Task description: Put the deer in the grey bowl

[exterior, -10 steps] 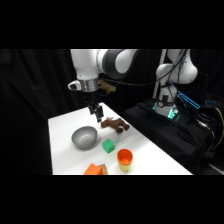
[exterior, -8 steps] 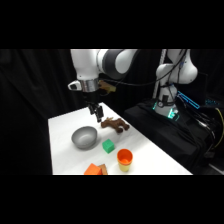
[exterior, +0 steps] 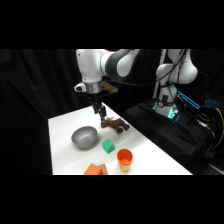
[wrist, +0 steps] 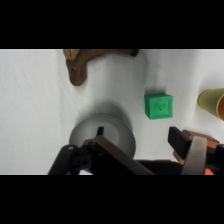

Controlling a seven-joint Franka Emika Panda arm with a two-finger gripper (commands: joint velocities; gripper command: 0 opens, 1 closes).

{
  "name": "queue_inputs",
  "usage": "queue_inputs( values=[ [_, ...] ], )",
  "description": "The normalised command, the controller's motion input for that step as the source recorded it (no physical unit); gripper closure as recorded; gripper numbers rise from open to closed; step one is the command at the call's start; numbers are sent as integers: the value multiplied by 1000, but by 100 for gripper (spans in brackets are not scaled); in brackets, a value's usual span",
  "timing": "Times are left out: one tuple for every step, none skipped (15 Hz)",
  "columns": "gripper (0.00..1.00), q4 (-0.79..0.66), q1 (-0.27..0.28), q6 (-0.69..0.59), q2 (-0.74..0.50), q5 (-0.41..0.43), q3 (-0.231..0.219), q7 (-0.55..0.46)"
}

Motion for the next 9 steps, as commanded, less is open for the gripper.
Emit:
queue_inputs(
  values=[
    [0,-543,-103,305,-419,-88,-79,38],
    [0,-539,-110,309,-412,-86,-82,30],
    [0,-531,-113,319,-404,-92,-87,33],
    [0,-511,-111,324,-388,-107,-90,50],
    [0,-476,-107,307,-364,-108,-84,49],
    [0,-441,-100,284,-340,-103,-77,52],
    [0,-427,-95,298,-315,-104,-72,66],
    [0,-397,-91,299,-281,-98,-66,75],
    [0,-368,-86,308,-242,-87,-61,83]
  ],
)
